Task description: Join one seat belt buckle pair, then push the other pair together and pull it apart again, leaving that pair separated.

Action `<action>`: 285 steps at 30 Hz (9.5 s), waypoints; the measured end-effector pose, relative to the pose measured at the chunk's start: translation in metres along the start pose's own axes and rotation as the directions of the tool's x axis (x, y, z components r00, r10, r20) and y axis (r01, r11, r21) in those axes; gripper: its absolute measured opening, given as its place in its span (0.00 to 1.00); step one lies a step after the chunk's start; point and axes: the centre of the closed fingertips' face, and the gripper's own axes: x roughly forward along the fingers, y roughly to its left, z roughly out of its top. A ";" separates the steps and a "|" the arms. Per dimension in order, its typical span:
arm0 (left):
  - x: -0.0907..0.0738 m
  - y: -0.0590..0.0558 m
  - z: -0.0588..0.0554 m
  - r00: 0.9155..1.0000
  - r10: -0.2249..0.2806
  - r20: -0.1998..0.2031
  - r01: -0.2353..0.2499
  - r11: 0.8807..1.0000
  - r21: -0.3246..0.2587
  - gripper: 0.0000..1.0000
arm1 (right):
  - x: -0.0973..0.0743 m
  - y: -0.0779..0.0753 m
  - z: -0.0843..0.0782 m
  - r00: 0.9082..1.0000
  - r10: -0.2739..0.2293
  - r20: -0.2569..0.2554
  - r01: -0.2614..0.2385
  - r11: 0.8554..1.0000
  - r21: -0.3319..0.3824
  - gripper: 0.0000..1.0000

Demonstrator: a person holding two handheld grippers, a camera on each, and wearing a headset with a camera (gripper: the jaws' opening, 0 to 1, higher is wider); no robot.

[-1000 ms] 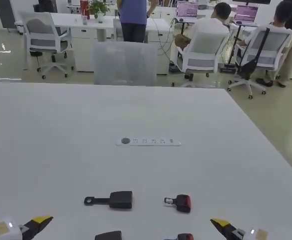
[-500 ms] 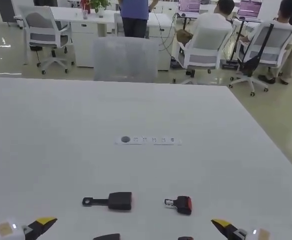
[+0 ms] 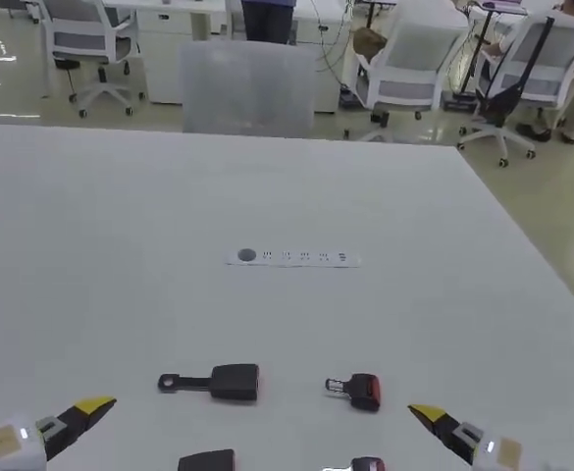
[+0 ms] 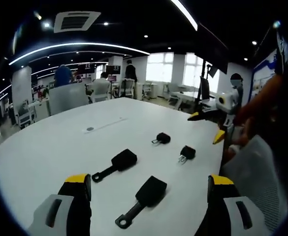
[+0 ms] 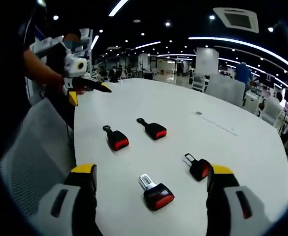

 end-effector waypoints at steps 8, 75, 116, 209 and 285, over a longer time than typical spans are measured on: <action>0.004 0.008 -0.003 1.000 0.019 0.001 -0.019 1.000 0.006 1.00 | 0.007 -0.003 -0.001 1.000 0.008 -0.001 -0.008 1.000 -0.001 0.95; 0.111 -0.010 -0.103 0.912 -0.237 -0.336 0.303 0.939 0.161 0.72 | 0.051 -0.002 -0.097 0.861 0.333 -0.384 -0.354 0.935 0.017 0.58; 0.106 -0.005 -0.108 0.800 -0.338 -0.496 0.532 0.781 0.326 0.35 | 0.057 -0.001 -0.096 0.834 0.391 -0.389 -0.468 0.874 -0.126 0.36; 0.106 -0.005 -0.108 0.748 -0.324 -0.579 0.584 0.736 0.343 0.35 | 0.162 0.080 -0.032 0.866 0.447 -0.227 -0.476 0.874 -0.097 0.35; 0.102 -0.002 -0.108 0.782 -0.403 -0.474 0.581 0.746 0.324 0.34 | 0.157 0.078 -0.031 0.895 0.431 -0.115 -0.442 0.891 -0.106 0.34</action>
